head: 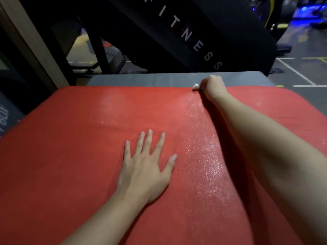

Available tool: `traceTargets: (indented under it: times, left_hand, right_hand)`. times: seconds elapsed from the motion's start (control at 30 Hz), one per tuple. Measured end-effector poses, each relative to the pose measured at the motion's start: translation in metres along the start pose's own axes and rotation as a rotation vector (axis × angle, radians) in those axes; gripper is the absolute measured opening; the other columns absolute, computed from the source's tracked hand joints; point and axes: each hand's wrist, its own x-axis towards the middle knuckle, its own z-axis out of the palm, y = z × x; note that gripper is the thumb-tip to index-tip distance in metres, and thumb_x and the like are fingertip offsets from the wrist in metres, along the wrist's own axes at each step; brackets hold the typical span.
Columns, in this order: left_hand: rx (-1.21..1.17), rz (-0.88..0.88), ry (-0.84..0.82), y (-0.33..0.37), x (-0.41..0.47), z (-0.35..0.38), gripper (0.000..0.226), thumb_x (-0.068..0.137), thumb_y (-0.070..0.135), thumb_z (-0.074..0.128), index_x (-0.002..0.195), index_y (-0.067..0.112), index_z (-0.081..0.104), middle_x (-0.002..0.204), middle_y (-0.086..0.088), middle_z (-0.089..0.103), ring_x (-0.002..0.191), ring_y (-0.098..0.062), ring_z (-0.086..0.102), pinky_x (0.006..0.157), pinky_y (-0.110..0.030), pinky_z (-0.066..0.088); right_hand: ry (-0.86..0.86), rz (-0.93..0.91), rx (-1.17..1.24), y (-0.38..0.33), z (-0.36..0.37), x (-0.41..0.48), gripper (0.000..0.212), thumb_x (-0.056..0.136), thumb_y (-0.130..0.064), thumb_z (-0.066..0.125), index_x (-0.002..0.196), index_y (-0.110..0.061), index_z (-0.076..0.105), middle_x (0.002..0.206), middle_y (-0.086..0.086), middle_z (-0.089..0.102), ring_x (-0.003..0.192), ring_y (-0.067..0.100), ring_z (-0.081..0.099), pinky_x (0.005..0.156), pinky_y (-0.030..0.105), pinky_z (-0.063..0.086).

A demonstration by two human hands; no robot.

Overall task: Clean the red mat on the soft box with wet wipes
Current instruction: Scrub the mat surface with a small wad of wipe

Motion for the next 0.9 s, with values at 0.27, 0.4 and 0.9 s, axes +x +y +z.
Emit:
traceTargets:
  times: [0.27,0.4,0.9]
  left_hand:
    - [-0.007,-0.001,0.006,0.0,0.0,0.003,0.075,0.089,0.075,-0.009,0.156,0.044,-0.021,0.167,0.004,-0.023,0.153,-0.014,-0.027,0.125,-0.052,-0.01]
    - [0.003,-0.007,-0.004,0.0,0.0,0.0,0.075,0.089,0.075,-0.007,0.156,0.045,-0.02,0.168,0.004,-0.023,0.153,-0.013,-0.026,0.126,-0.051,-0.009]
    - [-0.021,-0.009,0.011,-0.001,0.003,0.004,0.076,0.093,0.073,-0.001,0.16,0.04,-0.011,0.17,0.0,-0.016,0.156,-0.017,-0.019,0.125,-0.054,-0.008]
  right_hand:
    - [-0.246,-0.177,-0.197,0.004,-0.037,-0.028,0.049,0.079,-0.06,0.071,0.074,-0.011,0.074,0.071,0.009,0.07,0.071,0.026,0.064,0.064,0.027,0.042]
    - [-0.167,-0.199,-0.154,0.012,-0.036,-0.008,0.039,0.081,-0.044,0.076,0.078,-0.005,0.074,0.074,0.015,0.068,0.074,0.031,0.064,0.064,0.029,0.041]
    - [-0.274,-0.479,-0.172,0.027,-0.062,-0.092,0.005,0.083,-0.027,0.076,0.086,-0.023,0.078,0.083,-0.005,0.069,0.077,0.016,0.057,0.072,0.03,0.04]
